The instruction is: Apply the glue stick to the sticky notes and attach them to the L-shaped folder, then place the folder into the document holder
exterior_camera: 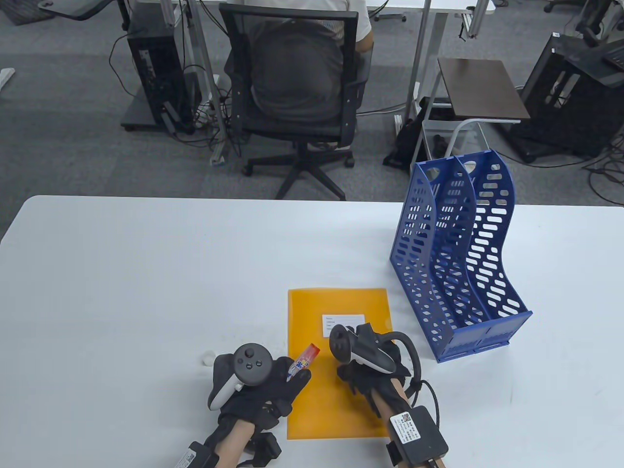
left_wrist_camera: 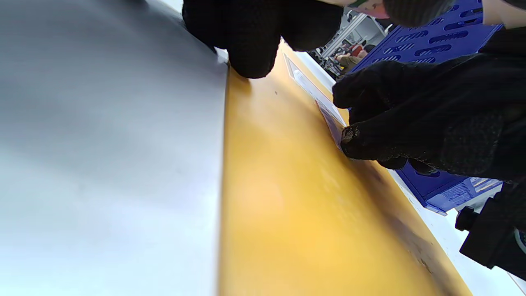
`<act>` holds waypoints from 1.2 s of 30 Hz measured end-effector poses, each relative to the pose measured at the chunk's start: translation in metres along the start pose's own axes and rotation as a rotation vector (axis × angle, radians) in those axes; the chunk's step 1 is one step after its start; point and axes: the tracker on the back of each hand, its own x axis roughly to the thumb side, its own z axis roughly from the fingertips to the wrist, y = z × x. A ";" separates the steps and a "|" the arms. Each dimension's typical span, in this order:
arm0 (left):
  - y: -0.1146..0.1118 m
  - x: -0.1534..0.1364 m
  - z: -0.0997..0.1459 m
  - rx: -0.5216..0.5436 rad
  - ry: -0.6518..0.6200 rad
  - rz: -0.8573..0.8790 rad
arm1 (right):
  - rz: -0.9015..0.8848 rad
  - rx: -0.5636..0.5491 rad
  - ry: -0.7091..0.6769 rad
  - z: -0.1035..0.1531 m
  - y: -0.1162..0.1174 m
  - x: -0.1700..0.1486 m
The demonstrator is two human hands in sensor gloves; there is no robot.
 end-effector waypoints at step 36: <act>-0.001 0.019 0.017 -0.058 -0.175 0.453 | -0.657 -0.284 -0.320 0.089 -0.012 0.022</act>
